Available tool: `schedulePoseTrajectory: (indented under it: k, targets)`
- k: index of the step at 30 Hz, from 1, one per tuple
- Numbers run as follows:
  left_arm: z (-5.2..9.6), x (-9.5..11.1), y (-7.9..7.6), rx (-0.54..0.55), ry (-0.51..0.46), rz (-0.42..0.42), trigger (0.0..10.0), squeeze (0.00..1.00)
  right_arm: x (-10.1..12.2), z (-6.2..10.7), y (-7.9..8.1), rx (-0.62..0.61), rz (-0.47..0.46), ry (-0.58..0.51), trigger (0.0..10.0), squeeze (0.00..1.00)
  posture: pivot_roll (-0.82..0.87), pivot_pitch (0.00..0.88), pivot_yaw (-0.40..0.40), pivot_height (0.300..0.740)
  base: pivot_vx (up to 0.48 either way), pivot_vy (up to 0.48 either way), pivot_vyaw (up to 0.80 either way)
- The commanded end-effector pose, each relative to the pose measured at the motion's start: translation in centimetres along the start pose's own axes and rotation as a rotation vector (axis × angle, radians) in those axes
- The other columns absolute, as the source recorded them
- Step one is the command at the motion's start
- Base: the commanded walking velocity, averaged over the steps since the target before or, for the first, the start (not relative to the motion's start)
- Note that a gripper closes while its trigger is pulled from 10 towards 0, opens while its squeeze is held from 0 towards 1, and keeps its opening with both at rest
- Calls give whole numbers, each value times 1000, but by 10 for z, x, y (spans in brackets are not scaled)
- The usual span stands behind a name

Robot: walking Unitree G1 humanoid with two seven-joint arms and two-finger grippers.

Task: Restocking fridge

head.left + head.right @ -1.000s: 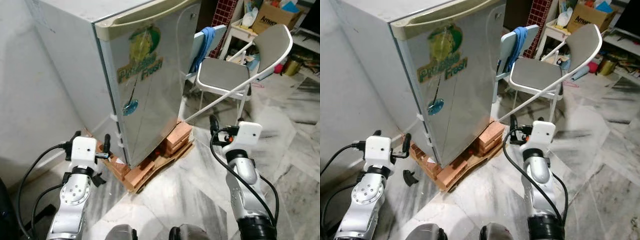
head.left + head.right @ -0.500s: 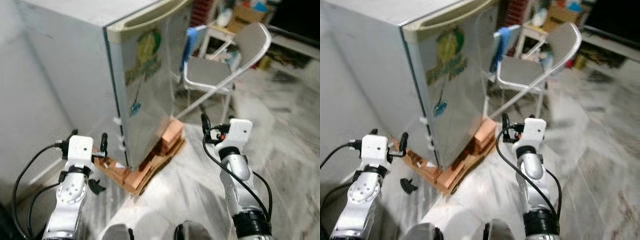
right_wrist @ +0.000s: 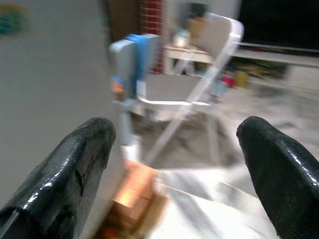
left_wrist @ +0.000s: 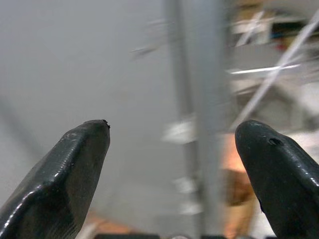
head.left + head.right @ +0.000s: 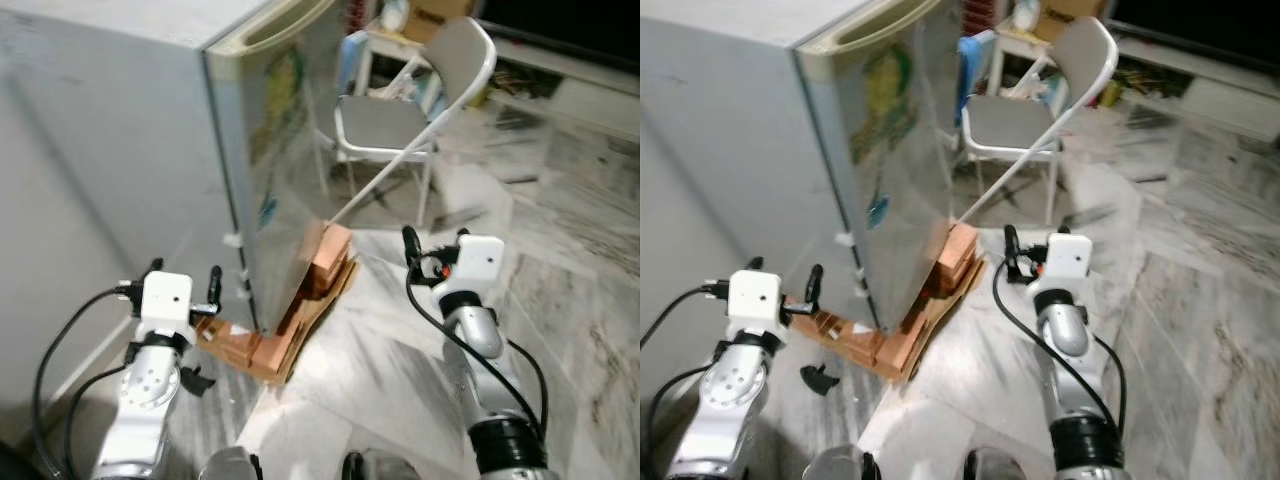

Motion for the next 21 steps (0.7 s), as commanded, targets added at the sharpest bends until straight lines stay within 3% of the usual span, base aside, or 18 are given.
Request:
schedulePoseTrajectory:
  k: [1,11,15,21]
  targets:
    - [-2,3,-6,-27,-9,4,10000,0,2,-1,-6,-13,7,-3,10000,0,93,56,-61,740,0,0,-800]
    - [-4,7,-11,-43,-25,12,10000,0,3,-1,-7,-9,16,-3,10000,0,86,62,-63,740,101,259,-800]
    - [-4,6,-10,-34,-20,15,10000,0,2,0,-7,-8,15,-2,10000,0,87,64,-63,740,0,444,0]
    - [-4,6,-10,-36,-20,10,10000,0,2,1,-5,-5,15,0,10000,0,84,71,-65,740,0,0,0]
Point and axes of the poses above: a point about 5 cm out from each wrist's last joint towards the gripper, its own z axis pointing back from the gripper into the wrist, its own x axis along the axis of the wrist's last joint, y = z × x, the point moved 4 cm from there along -z, pointing out of the wrist towards the gripper, and after that the axes turned 10 degrees about z, right-handed, at the moved point
